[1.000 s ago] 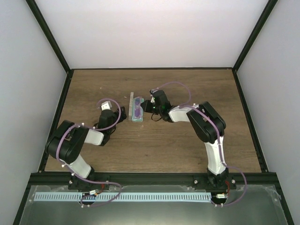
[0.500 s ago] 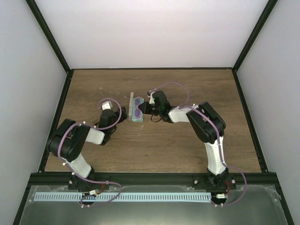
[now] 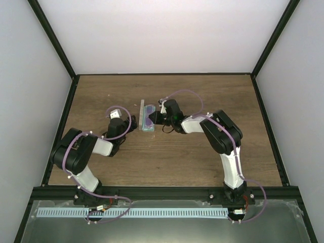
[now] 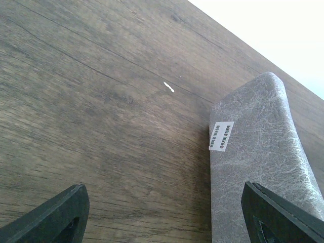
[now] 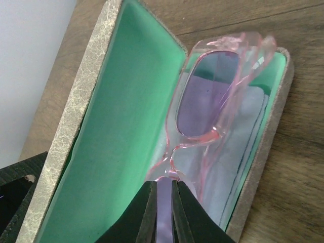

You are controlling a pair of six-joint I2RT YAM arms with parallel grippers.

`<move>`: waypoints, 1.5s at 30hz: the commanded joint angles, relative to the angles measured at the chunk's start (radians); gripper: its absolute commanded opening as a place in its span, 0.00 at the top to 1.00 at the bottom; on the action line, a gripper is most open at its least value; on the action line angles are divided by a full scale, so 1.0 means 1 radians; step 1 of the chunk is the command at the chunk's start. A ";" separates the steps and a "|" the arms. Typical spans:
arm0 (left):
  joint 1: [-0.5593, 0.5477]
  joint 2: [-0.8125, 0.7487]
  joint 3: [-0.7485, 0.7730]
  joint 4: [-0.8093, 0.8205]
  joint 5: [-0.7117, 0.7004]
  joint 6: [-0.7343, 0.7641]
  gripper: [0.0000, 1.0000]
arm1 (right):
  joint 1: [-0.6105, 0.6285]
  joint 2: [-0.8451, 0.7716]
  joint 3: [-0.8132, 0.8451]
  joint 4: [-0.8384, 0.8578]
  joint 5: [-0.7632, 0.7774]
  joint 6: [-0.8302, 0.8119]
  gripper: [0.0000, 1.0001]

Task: Organize the sunglasses
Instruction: Adjust the sunglasses in the sunglasses case.

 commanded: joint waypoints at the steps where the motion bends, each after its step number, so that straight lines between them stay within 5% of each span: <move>1: -0.002 -0.003 0.008 0.025 -0.004 0.006 0.16 | 0.009 0.009 0.011 -0.027 0.059 -0.030 0.90; 22: -0.002 -0.019 0.001 0.020 -0.004 0.011 0.16 | -0.059 -0.043 0.063 -0.068 0.093 -0.055 0.88; 35: -0.002 0.011 0.018 0.022 0.008 0.005 0.16 | -0.095 0.136 0.295 -0.154 0.017 -0.078 0.85; 45: -0.002 0.011 0.020 0.018 0.007 0.007 0.16 | -0.095 0.206 0.312 -0.157 -0.001 -0.067 0.85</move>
